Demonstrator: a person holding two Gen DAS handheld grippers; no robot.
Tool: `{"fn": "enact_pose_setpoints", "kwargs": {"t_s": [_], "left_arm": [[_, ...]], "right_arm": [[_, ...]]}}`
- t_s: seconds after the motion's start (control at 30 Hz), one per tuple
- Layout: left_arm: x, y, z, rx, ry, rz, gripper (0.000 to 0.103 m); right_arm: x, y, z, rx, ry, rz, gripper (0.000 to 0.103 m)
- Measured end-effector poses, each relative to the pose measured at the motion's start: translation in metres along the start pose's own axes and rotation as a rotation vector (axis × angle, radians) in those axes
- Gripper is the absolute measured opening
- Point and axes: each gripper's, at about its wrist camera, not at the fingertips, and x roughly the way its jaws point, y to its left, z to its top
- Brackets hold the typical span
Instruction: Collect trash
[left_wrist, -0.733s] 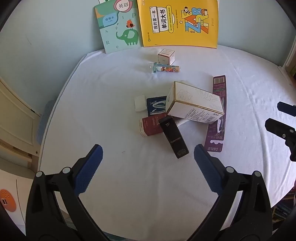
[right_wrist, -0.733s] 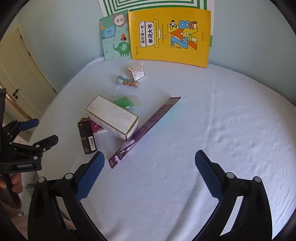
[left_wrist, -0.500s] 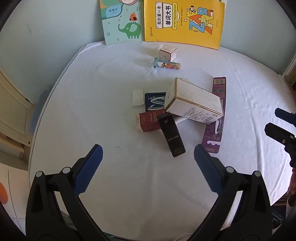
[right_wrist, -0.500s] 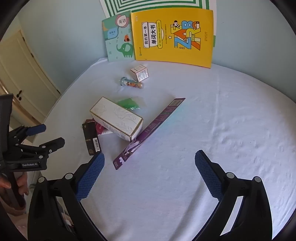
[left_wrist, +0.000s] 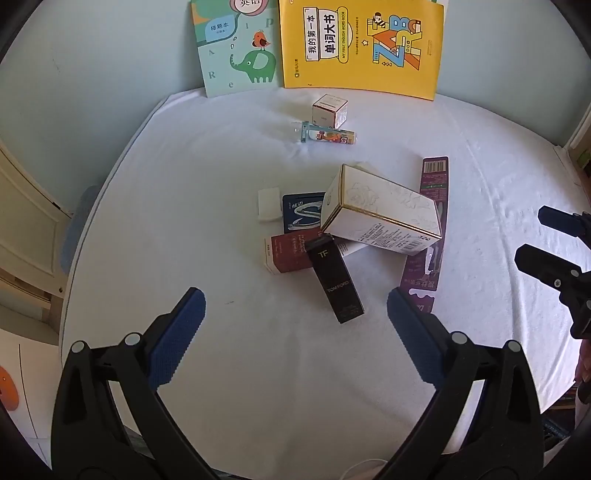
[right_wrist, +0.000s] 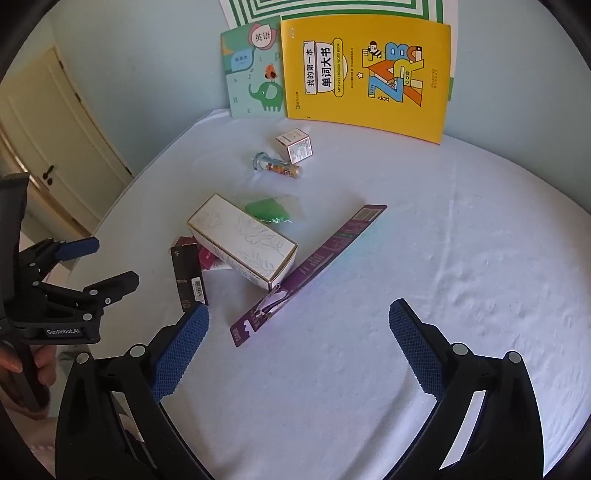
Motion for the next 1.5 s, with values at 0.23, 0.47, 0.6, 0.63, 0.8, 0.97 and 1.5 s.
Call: {"fn": "enact_pose_setpoints", "kwargs": {"t_s": [0.23,0.47,0.6,0.63,0.8,0.97,1.5], "left_arm": [[0.0006,-0.0055,0.0013,0.011,0.009,0.003,0.096],[-0.0003,-0.0045,-0.0014,0.021,-0.002,0.000,0.096],[-0.0016,-0.0052,-0.0012,0.025,-0.003,0.004,0.096],[-0.0017,-0.0051,-0.0013,0.025,-0.003,0.004,0.096],[-0.0024,-0.0039,-0.0017,0.025,0.000,0.006,0.096],[-0.0028,-0.0032,-0.0018,0.024,0.001,0.007,0.096],[0.0030,-0.0018,0.0012,0.023,0.018,0.007,0.096]], "right_arm": [[0.0021,-0.0010,0.0004,-0.002,0.005,0.016,0.097],[0.0012,-0.0003,-0.0014,0.006,0.004,0.026,0.097],[0.0015,-0.0013,-0.0013,0.003,0.005,0.030,0.097],[0.0012,-0.0019,-0.0010,0.001,0.006,0.032,0.097],[0.0028,0.0007,-0.0012,-0.004,0.009,0.033,0.097],[0.0039,0.0017,-0.0010,-0.005,0.011,0.034,0.097],[0.0089,0.0038,0.0008,-0.008,0.022,0.042,0.097]]}}
